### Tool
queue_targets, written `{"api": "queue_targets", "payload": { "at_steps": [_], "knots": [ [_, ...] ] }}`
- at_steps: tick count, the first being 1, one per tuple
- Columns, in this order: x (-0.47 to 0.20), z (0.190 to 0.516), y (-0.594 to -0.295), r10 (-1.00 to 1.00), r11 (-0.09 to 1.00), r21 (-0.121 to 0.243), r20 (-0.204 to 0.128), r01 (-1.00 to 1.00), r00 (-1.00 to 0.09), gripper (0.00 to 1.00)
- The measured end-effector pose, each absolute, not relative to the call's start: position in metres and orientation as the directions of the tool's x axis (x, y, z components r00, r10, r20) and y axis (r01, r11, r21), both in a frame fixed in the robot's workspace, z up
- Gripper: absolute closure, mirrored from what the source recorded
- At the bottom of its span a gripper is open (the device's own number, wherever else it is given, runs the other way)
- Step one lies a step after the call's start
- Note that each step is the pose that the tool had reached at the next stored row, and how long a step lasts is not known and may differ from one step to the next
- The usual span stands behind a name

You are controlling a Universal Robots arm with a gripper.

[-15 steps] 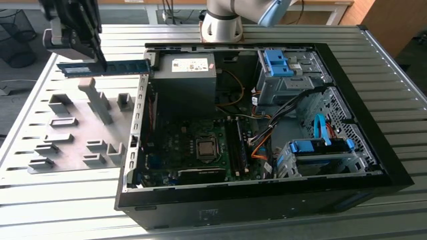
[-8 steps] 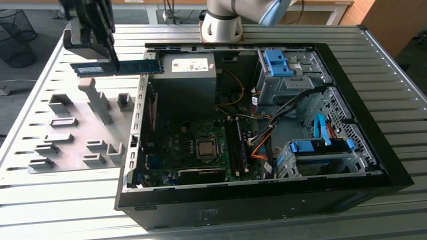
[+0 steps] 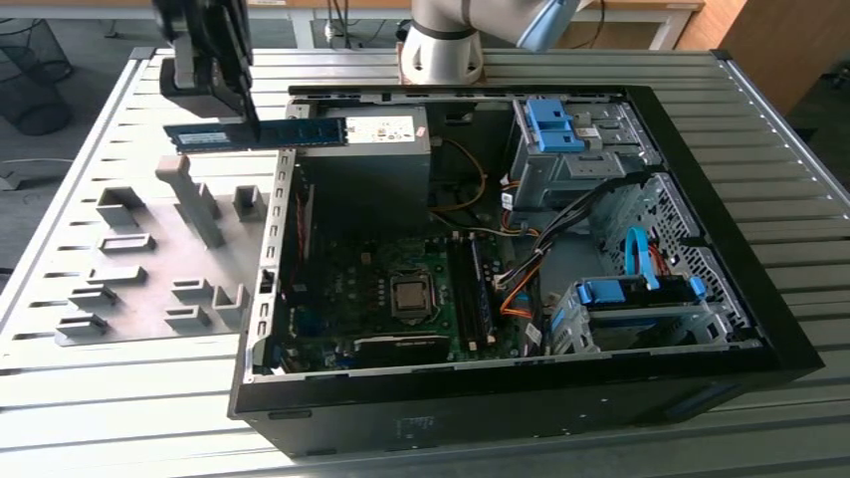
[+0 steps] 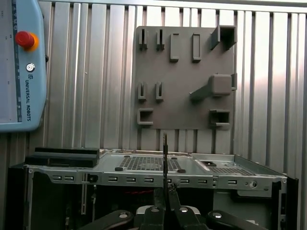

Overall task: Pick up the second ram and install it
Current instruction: 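Pick up the second ram and move it above second insertion slot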

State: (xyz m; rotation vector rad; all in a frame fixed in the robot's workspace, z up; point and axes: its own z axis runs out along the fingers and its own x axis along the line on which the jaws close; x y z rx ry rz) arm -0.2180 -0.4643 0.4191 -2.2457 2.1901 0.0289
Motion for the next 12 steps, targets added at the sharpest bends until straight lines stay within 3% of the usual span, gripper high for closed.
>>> {"api": "queue_targets", "payload": {
  "at_steps": [12],
  "knots": [
    [-0.193, 0.419, -0.464, -1.000, -0.025, 0.010, -0.016, -1.000, 0.025, 0.86]
  ]
}}
